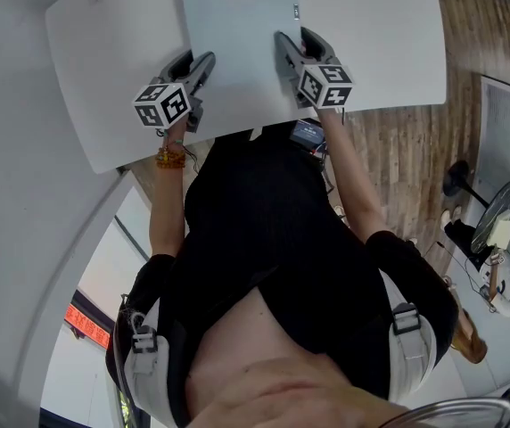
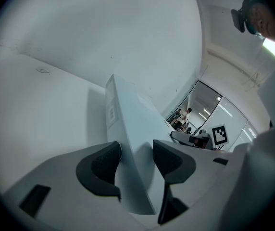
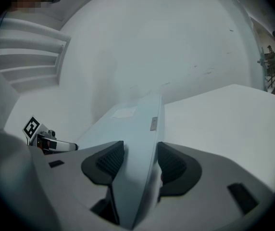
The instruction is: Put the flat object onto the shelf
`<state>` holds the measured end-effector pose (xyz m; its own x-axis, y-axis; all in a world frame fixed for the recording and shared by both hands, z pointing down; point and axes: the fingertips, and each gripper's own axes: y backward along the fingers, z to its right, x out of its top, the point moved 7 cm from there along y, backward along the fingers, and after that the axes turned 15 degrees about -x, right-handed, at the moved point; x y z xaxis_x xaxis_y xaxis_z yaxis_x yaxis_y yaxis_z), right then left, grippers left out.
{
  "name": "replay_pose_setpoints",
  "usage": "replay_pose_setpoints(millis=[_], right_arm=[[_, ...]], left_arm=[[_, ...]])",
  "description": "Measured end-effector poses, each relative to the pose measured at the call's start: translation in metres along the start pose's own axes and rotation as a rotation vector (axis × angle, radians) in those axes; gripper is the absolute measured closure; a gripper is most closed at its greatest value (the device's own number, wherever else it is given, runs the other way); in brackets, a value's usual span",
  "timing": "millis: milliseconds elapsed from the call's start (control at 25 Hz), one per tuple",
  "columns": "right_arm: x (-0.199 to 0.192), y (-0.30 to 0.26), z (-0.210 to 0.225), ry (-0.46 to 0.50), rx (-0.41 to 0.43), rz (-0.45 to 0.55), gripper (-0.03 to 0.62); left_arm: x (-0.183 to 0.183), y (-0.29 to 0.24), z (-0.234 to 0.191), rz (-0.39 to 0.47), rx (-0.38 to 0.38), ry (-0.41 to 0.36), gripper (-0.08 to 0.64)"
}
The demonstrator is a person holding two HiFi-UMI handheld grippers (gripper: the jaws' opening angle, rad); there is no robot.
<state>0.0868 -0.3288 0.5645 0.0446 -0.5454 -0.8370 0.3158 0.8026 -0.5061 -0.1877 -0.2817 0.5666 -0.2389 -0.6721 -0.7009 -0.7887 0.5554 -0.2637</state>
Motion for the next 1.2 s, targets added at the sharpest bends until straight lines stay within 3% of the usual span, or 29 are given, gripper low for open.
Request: replay_pose_setpoints(millis=[520,720,960,1200], right_arm=[[-0.003,-0.007,0.008,-0.052,0.039,-0.025,0.37],[0.014,0.007,0.018,0.07,0.006,0.07,0.365],[0.034,0.037,0.015,0.101,-0.009,0.171,0.365],[0.05,0.078,-0.01,0.144,-0.004,0.286,0.365]], left_arm=[[-0.007,-0.001,-0.007,0.048,-0.018,0.095,0.325],[-0.004,0.004,-0.004,0.043,-0.023,0.066,0.31],[0.013,0.03,0.007,0.057,0.126,-0.175,0.304],[0.046,0.035,0.07,0.132,0.15,-0.46,0.304]])
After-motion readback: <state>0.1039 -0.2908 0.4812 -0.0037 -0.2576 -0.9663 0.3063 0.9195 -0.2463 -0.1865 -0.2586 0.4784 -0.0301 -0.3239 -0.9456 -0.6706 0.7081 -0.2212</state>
